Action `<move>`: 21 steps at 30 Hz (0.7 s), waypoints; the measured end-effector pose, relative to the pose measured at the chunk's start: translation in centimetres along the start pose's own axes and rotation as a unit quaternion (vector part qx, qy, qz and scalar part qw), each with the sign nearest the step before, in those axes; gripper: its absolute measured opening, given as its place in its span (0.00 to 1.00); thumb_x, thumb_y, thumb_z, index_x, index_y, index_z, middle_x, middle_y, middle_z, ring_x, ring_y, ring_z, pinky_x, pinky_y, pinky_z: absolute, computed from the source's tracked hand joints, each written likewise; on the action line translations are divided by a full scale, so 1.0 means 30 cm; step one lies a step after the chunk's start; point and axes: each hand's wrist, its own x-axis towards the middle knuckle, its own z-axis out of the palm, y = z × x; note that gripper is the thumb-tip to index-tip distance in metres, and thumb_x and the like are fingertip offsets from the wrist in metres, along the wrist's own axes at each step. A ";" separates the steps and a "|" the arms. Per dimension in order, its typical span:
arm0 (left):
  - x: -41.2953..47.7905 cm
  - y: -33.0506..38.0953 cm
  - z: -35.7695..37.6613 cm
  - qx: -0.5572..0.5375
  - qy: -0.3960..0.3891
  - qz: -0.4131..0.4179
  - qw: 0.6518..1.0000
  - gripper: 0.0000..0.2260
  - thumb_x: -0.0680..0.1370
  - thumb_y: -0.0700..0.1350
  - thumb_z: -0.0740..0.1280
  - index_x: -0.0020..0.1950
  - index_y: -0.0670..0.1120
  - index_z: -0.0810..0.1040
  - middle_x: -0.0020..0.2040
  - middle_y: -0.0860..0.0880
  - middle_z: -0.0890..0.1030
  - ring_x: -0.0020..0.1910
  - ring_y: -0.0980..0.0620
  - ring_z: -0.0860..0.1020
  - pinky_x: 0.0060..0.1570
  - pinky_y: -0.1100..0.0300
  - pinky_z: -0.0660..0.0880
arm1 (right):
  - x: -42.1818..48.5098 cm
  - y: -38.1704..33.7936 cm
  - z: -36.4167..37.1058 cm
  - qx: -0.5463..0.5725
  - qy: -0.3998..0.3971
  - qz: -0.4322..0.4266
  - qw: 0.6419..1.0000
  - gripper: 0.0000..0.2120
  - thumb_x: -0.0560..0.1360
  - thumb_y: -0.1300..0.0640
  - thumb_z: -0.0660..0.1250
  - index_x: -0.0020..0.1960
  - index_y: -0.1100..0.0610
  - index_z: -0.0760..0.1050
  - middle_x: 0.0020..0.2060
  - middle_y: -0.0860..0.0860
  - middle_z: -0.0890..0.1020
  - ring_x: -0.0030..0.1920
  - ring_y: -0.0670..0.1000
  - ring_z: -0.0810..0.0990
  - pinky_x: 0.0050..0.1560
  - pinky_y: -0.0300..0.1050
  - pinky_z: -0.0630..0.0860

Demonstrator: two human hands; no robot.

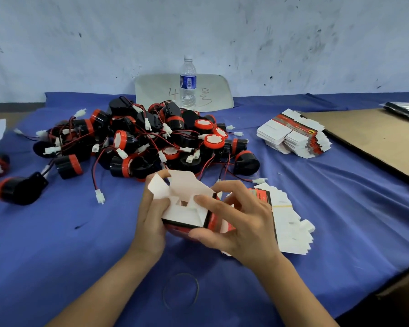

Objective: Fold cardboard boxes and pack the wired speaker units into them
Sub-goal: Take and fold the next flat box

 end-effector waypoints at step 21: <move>-0.033 -0.005 0.018 0.111 -0.100 0.075 0.986 0.20 0.74 0.70 0.59 0.47 0.53 0.66 0.56 0.56 0.81 0.46 0.53 0.82 0.37 0.54 0.79 | 0.022 0.038 -0.053 0.332 -0.207 0.250 0.886 0.23 0.68 0.34 0.67 0.54 0.49 0.81 0.54 0.48 0.77 0.57 0.50 0.77 0.55 0.47 0.75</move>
